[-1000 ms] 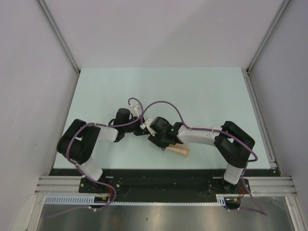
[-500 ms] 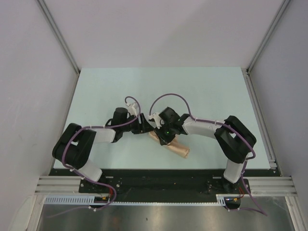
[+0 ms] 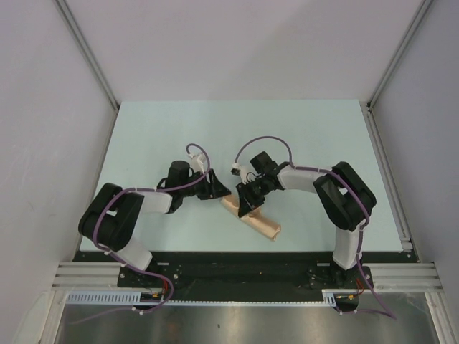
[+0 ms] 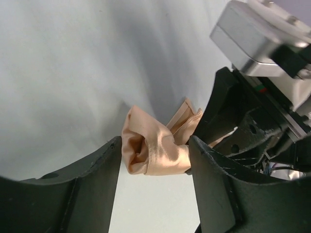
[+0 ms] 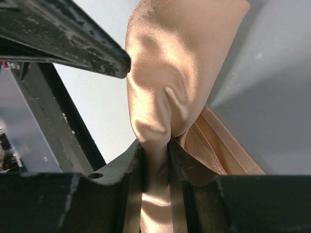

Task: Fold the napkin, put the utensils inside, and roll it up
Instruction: Roll the napkin with the utensil

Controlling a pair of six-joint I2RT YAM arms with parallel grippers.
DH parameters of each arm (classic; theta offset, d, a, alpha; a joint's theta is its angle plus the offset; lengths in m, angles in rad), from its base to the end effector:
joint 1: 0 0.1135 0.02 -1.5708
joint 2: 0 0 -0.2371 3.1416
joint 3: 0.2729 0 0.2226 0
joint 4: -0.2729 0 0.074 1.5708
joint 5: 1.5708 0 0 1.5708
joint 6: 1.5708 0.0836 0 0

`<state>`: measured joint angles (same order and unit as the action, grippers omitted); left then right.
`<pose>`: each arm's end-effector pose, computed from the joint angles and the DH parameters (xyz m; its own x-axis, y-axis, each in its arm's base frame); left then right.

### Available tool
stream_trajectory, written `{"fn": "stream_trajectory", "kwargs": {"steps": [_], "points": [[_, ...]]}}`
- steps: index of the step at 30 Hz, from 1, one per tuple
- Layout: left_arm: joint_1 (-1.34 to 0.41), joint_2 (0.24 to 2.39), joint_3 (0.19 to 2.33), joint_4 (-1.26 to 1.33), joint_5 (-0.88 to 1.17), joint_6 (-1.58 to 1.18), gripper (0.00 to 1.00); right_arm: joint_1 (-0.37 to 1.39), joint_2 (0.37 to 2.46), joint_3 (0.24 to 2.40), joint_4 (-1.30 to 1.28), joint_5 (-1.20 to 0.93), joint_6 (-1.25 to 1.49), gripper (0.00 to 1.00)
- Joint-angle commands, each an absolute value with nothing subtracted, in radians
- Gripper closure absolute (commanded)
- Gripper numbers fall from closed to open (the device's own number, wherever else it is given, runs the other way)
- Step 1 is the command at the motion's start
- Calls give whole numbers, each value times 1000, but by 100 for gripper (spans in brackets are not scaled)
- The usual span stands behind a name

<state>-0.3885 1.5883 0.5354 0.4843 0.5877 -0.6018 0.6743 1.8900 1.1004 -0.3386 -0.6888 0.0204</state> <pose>0.2632 -0.1578 0.1167 -0.8340 -0.1677 -0.5256 0.3342 0.6045 -0.7231 0.2381 0.2583 0.1035 -0.7199 -0.5552 -0.4165 -0.6801 0.4445 0.5830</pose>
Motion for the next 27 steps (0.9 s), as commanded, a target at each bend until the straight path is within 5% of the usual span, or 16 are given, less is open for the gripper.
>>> {"fn": "stream_trajectory", "kwargs": {"steps": [1,10,13,19,27], "points": [[-391,1617,534,569,644,-621,39,654,1931,1108,-354,-802,40,72],[-410,1675,552,578,653,-637,49,626,1968,1106,-334,-845,40,72],[-416,1684,555,578,649,-641,62,620,1970,1104,-341,-836,35,69],[-423,1698,563,575,644,-643,93,600,1876,1114,-393,-733,44,41],[-436,1707,571,577,638,-644,98,710,1629,1108,-414,-300,86,29]]}}
